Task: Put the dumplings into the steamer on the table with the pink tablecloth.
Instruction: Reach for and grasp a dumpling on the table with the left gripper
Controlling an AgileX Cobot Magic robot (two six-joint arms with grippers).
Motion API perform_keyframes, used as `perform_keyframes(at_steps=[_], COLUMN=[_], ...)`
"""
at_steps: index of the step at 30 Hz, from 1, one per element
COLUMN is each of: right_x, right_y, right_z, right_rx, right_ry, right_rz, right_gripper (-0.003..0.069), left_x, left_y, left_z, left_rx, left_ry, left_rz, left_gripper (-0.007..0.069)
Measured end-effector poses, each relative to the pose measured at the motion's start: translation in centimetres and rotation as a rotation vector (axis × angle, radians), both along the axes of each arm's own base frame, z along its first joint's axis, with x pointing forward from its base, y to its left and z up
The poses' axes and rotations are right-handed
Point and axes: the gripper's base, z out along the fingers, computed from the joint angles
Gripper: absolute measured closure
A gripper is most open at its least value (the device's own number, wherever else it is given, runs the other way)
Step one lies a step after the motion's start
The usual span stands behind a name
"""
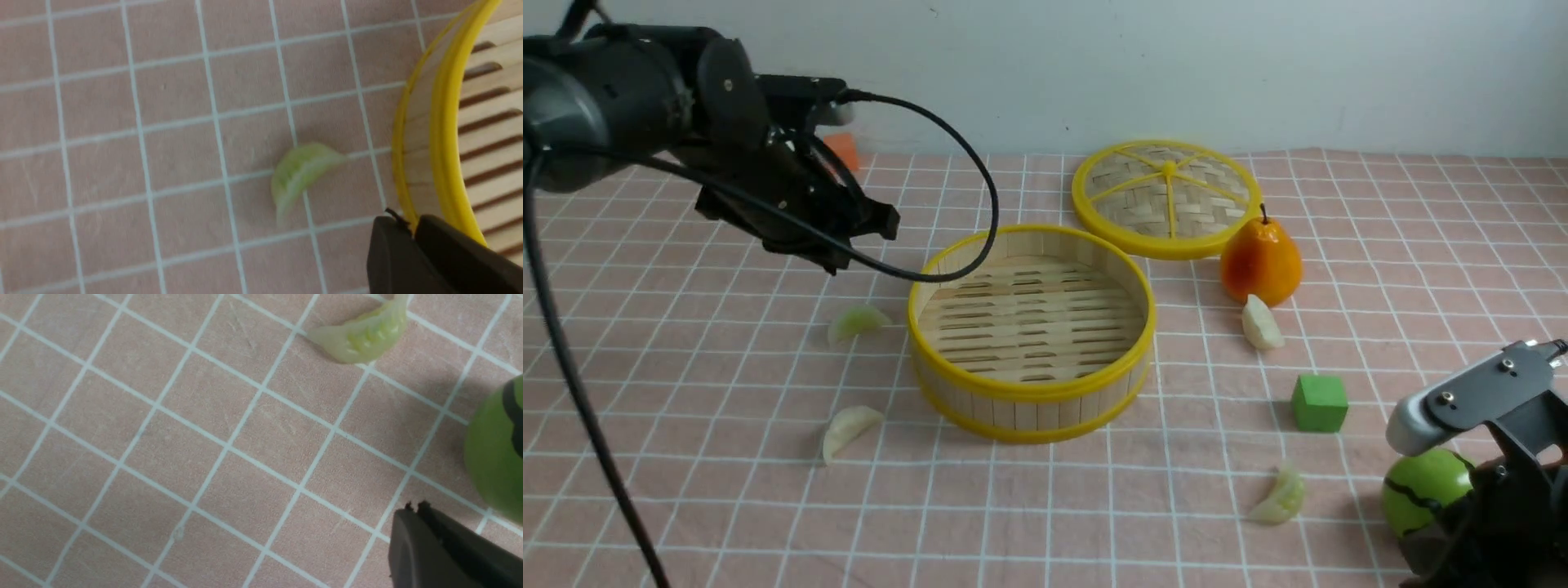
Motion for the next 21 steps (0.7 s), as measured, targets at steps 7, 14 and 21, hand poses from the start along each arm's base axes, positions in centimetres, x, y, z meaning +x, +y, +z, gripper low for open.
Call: perform_keyframes(at_steps=[7,14,21], right_x=[0.1,0.1,0.1], right_y=[0.0,0.0,0.1], right_z=[0.1,0.1,0.1], right_rx=[0.002,0.004,0.008], right_ry=[-0.011,-0.013,-0.015], right_rz=[0.003,0.002,0.0], right_gripper=[0.0658,0.0656,0.0651], left_x=[3.5,4.9,4.8], left_y=[-0.6,-0.6,-0.1], left_z=[-4.8,-9.6,-9.7], left_rx=[0.061,0.093,0.08], left_ry=[0.048,0.082,0.115], left_rz=[-0.064,-0.044,0.097], left_gripper=[0.026,0.023,0.0584])
